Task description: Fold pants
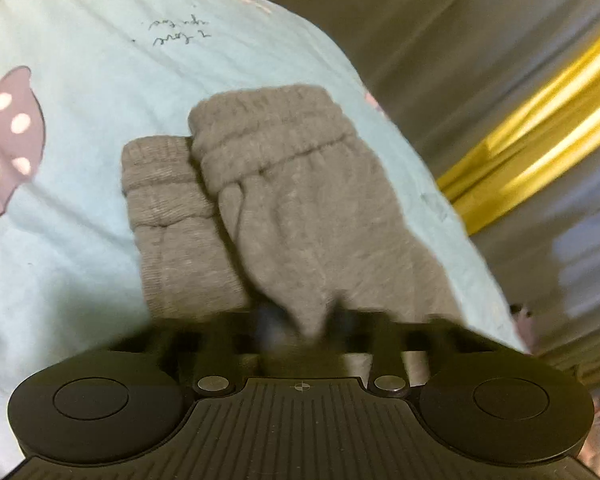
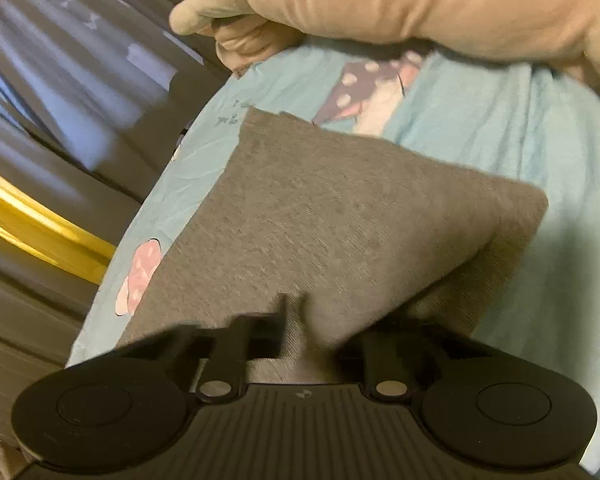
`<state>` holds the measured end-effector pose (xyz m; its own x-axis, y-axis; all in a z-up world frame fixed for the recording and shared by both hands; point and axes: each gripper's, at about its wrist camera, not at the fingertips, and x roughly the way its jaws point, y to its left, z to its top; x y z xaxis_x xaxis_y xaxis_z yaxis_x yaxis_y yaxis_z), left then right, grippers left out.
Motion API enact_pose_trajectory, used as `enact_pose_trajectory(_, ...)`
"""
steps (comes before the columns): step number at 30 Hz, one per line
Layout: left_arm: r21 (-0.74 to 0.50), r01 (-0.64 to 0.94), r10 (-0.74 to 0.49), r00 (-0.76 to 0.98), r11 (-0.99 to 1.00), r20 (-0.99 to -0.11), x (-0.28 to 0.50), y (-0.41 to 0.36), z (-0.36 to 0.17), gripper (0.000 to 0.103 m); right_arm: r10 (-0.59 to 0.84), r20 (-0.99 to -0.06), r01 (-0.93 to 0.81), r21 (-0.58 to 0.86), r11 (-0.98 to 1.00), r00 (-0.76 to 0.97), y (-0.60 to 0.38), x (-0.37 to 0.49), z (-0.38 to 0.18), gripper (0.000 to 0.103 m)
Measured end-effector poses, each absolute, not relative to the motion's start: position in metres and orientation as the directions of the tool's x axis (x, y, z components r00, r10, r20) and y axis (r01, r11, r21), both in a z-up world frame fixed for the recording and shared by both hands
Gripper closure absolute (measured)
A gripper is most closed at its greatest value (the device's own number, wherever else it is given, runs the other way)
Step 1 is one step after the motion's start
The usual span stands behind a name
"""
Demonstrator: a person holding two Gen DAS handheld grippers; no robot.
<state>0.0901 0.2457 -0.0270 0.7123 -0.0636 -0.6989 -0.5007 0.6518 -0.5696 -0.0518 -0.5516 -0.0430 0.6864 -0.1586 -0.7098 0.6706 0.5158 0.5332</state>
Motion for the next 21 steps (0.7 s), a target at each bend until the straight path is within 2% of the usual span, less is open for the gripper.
enact_pose_trajectory(6,-0.646,-0.416,-0.080,0.800,0.640,-0.594,0.067,0.257,0.003,0.091,-0.231,-0.615,0.596,0.494,0.633,0.754,-0.543,-0.067,0.003,0.098)
enact_pose_trajectory(8,-0.615,-0.416,-0.071,0.788,0.669,-0.611,0.056,0.255,0.003,0.091,-0.265,-0.617,0.596,0.422,0.683,0.741,-0.538,-0.070,0.005,0.098)
enact_pose_trajectory(11,-0.504,-0.486,-0.040,0.691,0.714,-0.722,0.056,0.253,-0.020,0.088,-0.290,-0.689,0.656,0.353,0.667,0.665,-0.544,-0.069,-0.017,0.094)
enact_pose_trajectory(12,-0.470,-0.511,-0.021,0.660,0.719,-0.751,0.053,0.251,-0.025,0.073,-0.301,-0.725,0.689,0.318,0.651,0.620,-0.547,-0.067,-0.025,0.086)
enact_pose_trajectory(13,-0.451,-0.526,0.000,0.651,0.722,-0.759,0.050,0.250,-0.025,0.068,-0.312,-0.762,0.722,0.279,0.633,0.568,-0.550,-0.066,-0.033,0.084)
enact_pose_trajectory(14,-0.443,-0.525,0.021,0.661,0.727,-0.750,0.047,0.248,-0.021,0.067,-0.327,-0.770,0.740,0.264,0.619,0.548,-0.551,-0.070,-0.035,0.083)
enact_pose_trajectory(16,-0.354,-0.536,0.111,0.653,0.767,-0.749,0.041,0.236,-0.003,0.040,-0.354,-0.737,0.746,0.297,0.596,0.576,-0.551,-0.084,-0.027,0.076)
enact_pose_trajectory(17,-0.300,-0.529,0.160,0.658,0.794,-0.736,0.038,0.227,0.006,0.039,-0.379,-0.724,0.755,0.295,0.585,0.576,-0.549,-0.089,-0.020,0.068)
enact_pose_trajectory(19,-0.245,-0.460,0.181,0.703,0.854,-0.688,0.031,0.208,0.022,0.035,-0.438,-0.689,0.774,0.292,0.562,0.578,-0.546,-0.100,-0.006,0.066)
enact_pose_trajectory(21,-0.236,-0.374,0.139,0.745,0.897,-0.653,0.029,0.185,0.034,0.029,-0.434,-0.656,0.749,0.320,0.581,0.617,-0.539,-0.103,0.003,0.066)
